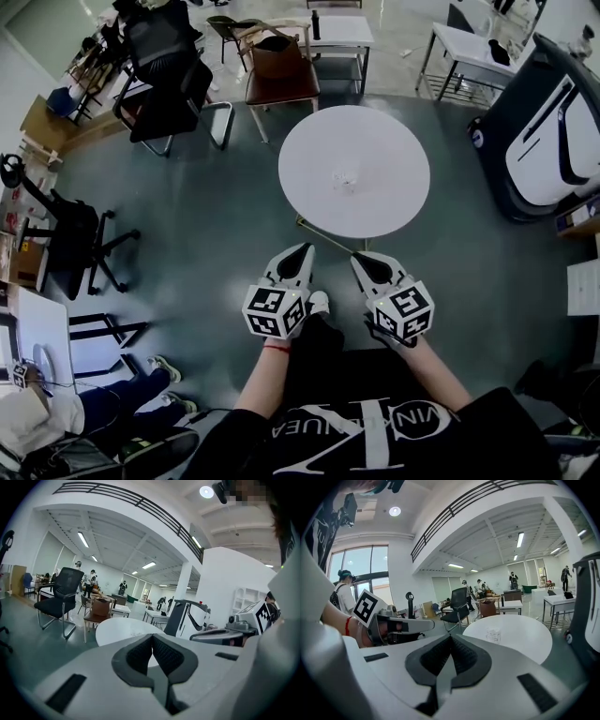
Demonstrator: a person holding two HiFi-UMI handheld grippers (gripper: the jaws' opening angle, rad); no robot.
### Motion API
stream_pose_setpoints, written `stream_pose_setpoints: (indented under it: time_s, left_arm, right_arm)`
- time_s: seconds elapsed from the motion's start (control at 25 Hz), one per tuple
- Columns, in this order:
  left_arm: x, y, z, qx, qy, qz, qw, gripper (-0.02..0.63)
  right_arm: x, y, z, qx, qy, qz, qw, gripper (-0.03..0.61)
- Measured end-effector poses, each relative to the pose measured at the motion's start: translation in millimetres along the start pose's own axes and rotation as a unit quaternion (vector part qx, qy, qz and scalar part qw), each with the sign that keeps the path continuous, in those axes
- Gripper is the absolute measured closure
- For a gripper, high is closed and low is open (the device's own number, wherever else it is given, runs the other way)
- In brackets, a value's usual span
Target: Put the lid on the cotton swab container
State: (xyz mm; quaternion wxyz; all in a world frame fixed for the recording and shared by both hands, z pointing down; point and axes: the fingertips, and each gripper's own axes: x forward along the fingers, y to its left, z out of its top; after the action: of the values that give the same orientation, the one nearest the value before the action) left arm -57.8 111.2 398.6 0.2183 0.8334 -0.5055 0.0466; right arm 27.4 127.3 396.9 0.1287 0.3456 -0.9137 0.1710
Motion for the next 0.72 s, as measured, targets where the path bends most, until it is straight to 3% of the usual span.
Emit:
stream_pose_setpoints:
  time_s: [0.72]
  left_arm:
    - [92.3,64.1,29.5,0.004,0.041,-0.064,0.9971,0.604]
  right_arm:
    - [88.0,-62.5,28.9,0.043,0.012,-0.047,0.998,0.575]
